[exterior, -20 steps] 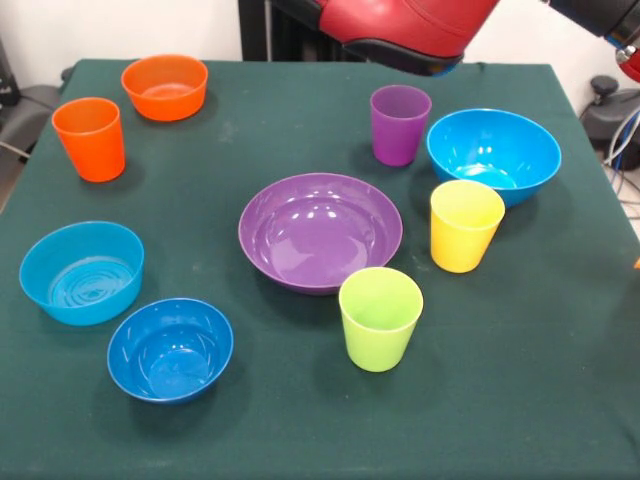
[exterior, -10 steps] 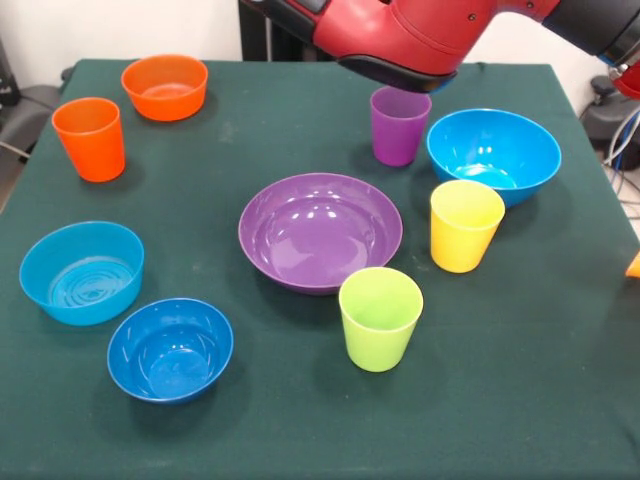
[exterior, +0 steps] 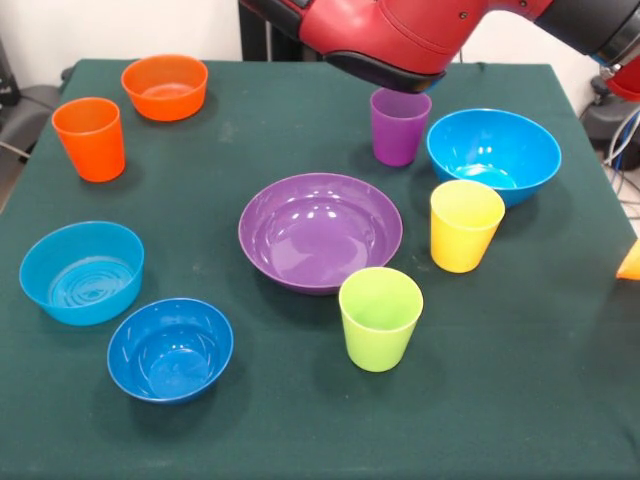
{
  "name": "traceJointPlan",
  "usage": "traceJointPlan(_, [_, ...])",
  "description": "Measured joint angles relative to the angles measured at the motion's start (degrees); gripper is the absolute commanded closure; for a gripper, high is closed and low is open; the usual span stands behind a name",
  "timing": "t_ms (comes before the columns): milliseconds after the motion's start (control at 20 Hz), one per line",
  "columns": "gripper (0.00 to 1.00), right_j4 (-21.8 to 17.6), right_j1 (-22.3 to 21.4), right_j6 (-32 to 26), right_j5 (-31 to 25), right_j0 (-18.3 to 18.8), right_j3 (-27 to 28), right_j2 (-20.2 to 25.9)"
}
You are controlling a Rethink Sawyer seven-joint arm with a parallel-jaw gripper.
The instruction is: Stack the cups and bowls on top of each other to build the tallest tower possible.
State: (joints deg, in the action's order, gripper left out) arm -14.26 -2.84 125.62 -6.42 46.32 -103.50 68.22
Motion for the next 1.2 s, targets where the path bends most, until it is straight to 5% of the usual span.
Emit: traceJointPlan(1200, [1.00,-4.3,3.8,0.0,-4.9,3.4,6.2,1.2])
